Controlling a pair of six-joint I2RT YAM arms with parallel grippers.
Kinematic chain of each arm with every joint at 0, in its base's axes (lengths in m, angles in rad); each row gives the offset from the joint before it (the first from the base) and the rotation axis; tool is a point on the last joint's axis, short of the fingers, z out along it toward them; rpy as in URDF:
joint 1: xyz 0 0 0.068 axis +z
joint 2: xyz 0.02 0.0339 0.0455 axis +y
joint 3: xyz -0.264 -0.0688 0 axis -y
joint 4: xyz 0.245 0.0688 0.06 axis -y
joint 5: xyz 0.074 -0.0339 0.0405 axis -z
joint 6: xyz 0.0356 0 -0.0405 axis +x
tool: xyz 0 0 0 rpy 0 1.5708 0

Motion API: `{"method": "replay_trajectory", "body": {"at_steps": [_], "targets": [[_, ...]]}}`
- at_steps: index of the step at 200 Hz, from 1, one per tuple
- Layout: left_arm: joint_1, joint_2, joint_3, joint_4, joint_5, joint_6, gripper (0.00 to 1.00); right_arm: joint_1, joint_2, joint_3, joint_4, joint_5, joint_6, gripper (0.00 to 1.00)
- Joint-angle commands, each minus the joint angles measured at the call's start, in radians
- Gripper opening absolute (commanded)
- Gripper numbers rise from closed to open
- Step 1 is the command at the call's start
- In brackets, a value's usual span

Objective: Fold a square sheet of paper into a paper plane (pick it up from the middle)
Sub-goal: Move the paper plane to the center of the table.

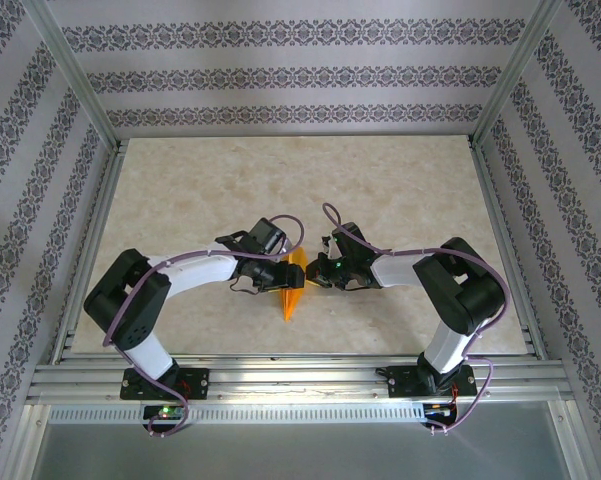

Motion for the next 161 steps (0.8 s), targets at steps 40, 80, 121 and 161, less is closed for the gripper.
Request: {"method": "replay_trajectory", "body": {"at_steps": [40, 80, 121, 161], "targets": [[-0.011, 0.027, -0.001, 0.029, 0.019, 0.014, 0.55, 0.009, 0.005, -0.001, 0.016, -0.005, 0.008, 0.02], [-0.011, 0.055, 0.004, 0.02, 0.035, 0.018, 0.47, 0.01, 0.005, -0.001, 0.014, -0.005, 0.009, 0.02], [-0.011, 0.065, 0.014, 0.004, 0.024, 0.024, 0.39, 0.01, 0.002, 0.0, 0.015, -0.01, 0.009, 0.02], [-0.011, 0.081, 0.03, -0.021, 0.013, 0.043, 0.27, 0.009, 0.002, 0.002, 0.016, -0.01, 0.01, 0.02]]}}
